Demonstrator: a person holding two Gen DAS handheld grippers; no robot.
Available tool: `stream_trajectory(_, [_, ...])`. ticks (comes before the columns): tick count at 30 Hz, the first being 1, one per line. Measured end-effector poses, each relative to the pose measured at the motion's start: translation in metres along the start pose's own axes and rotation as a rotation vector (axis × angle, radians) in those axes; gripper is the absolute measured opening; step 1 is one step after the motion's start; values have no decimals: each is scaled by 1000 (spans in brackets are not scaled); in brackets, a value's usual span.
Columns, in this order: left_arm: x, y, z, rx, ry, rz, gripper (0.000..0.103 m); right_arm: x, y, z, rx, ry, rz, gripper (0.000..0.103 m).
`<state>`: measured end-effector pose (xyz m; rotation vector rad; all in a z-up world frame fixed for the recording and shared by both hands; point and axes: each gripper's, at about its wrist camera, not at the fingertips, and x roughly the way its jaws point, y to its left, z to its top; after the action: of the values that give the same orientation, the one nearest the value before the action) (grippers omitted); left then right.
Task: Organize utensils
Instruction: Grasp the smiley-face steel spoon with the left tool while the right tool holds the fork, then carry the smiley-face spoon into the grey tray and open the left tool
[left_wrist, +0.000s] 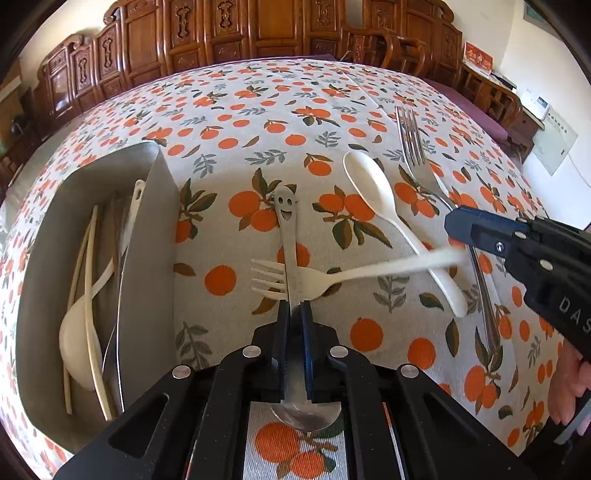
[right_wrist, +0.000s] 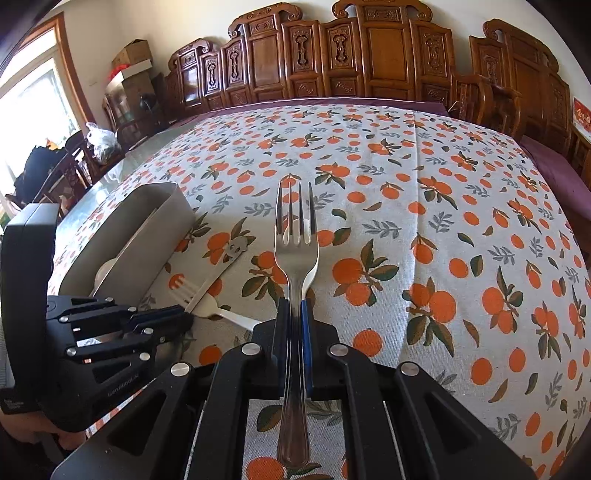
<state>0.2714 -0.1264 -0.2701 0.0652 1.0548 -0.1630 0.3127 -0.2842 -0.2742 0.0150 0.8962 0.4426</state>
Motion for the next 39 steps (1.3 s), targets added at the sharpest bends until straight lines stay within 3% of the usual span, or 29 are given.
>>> stream_trajectory(15, [9,-4,14,26,16,12,6,1,1,1,-2,1,8,8])
stream_trajectory(25, [9,4,17,27,24,-28,5,2,2,1,-3,2,6,8])
stream_trajectory(39, [-33,20,24,26,-55,-57,5,3,11,2,-20,1,17,8])
